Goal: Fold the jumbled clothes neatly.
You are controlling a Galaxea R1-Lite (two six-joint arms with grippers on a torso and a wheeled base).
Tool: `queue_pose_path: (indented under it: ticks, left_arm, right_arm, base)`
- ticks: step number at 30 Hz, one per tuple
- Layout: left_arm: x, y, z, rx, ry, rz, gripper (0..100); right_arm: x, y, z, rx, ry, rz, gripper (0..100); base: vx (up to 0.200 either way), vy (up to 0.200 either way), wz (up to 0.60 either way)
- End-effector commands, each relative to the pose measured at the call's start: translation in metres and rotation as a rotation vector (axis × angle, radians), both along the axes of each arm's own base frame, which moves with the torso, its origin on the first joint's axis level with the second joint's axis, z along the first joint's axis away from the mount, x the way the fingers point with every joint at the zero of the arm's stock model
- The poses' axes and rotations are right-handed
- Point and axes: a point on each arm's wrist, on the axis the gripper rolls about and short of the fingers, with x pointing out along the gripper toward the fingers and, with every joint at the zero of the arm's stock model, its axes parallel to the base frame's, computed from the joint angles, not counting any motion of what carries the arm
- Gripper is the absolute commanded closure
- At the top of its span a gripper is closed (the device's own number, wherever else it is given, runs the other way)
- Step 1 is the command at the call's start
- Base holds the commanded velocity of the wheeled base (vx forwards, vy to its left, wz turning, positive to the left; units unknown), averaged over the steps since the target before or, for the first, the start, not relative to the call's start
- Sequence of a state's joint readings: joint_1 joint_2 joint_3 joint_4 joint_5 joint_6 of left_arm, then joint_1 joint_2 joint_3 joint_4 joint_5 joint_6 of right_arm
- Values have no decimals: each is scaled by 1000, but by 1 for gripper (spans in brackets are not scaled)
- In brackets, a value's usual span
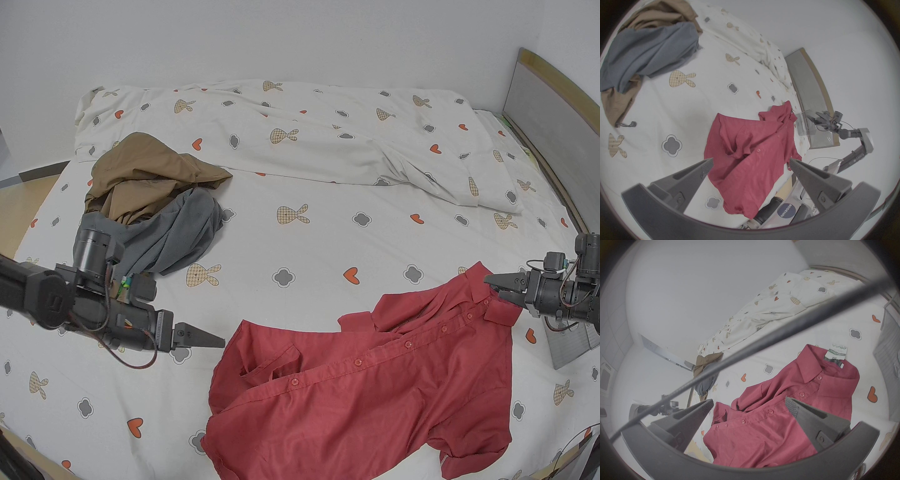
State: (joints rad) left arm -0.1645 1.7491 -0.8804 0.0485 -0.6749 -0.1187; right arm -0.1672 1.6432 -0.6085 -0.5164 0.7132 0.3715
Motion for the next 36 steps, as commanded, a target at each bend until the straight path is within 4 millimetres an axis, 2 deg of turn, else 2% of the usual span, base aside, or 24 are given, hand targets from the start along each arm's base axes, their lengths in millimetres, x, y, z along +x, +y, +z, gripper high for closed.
queue_pose_path:
  ticks: [1,5,10,24,29,30,36]
  left_arm:
    - [63,-12,-54,36,101,11,0]
    - [79,-35,-61,110,82,11,0]
    - [84,-66,-70,166,88,26,0]
    - [105,-76,-82,168,82,29,0]
    - [110,-83,-79,160,60,18,0]
    - [111,-84,-79,159,57,17,100]
    - [118,-85,-84,157,61,26,100]
  right_arm:
    - [-10,8,-7,13,36,21,0]
    - [-13,8,-11,15,50,21,0]
    - [-13,9,-14,17,61,25,0]
    - [-17,11,-16,20,72,31,0]
    - [-20,12,-21,21,89,36,0]
    - [-21,12,-21,21,92,36,0]
    - [-21,12,-24,23,103,36,0]
  base:
    - [0,0,0]
    - [0,0,0]
    - [0,0,0]
    - [0,0,0]
    - [0,0,0]
    - [0,0,0]
    - [0,0,0]
